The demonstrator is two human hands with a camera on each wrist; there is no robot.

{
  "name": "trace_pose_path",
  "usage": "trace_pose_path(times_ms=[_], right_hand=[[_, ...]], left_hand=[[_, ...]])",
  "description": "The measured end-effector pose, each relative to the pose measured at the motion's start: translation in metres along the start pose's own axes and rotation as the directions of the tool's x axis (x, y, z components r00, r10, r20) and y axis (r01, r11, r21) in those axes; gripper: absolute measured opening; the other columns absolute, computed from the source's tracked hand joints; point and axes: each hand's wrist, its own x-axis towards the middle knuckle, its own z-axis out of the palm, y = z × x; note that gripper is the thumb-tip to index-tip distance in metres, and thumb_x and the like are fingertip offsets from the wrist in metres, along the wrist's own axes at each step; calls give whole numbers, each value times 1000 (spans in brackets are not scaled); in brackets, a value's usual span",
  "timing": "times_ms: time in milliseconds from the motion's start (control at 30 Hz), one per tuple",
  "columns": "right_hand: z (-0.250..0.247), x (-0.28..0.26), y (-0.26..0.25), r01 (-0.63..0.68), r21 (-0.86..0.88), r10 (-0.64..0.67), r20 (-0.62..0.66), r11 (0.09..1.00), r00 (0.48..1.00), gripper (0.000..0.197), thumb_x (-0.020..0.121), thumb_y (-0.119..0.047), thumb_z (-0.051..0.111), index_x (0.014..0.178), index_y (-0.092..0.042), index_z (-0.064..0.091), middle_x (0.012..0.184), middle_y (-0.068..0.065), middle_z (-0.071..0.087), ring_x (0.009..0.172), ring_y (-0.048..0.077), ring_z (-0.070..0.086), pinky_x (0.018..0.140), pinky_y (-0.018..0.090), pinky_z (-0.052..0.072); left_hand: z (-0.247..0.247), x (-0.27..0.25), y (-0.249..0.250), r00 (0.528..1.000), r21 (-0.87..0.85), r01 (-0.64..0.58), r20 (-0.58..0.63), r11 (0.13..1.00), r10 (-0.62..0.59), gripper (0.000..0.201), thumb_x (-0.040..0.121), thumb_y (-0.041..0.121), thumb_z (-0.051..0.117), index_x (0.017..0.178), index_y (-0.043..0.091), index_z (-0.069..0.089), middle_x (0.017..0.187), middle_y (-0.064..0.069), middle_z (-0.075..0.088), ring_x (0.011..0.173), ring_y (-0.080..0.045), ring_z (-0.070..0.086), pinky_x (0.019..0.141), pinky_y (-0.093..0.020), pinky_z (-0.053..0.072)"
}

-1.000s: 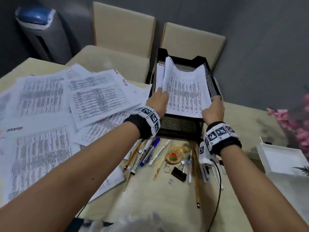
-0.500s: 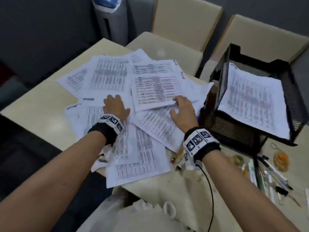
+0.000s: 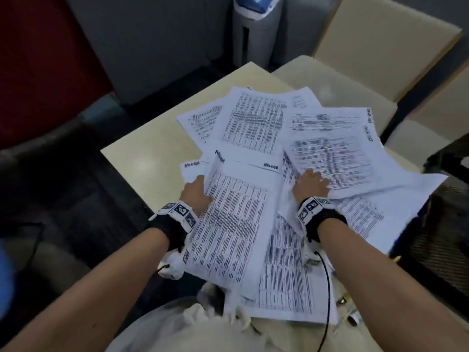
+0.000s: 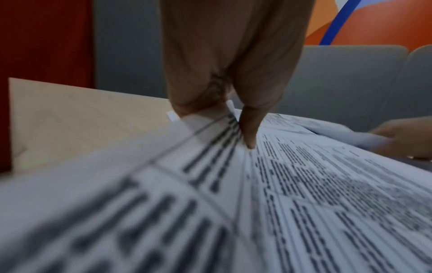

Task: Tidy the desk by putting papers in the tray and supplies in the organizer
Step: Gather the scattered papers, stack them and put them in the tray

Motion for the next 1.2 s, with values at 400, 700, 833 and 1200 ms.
trace_pose_path(times_ms=[400,700,833,1200], right_hand=[[14,-80,-26,567,372,-631,68,735,773,22,80,8,50,88,-4,67,77,7,65,67,18,58,66,32,47],[-35,-3,-48,402,290,-371,-158,868,915,48,89,-33,57,130,-9,51,140,12,48,131,25,42,108,40,31],[-38,50,-41,47,18,-48,26,999,999,81,86,-30,62,147,-7,14,156,18,11,143,38,14,115,52,21],[-51,-9,0,221,338,-156,-210,915,965,42,88,9,38,125,1,57,124,27,59,113,36,56,93,26,38]], left_hand=[[-74,47,37,981,-441,10,179,897,77,103,69,79,18,143,8,34,145,-23,38,134,-36,38,110,-47,29],[-51,62,8,985,-17,79,153,997,-75,13,88,13,58,90,3,50,68,-3,45,68,-22,48,49,-20,31],[-53,54,-1,987,-29,127,102,991,-124,19,90,11,53,106,1,57,63,-2,42,56,-16,43,47,-20,32],[-32,25,18,964,-134,67,265,989,-29,22,91,22,57,104,5,50,89,-9,53,80,-22,50,54,-19,34]])
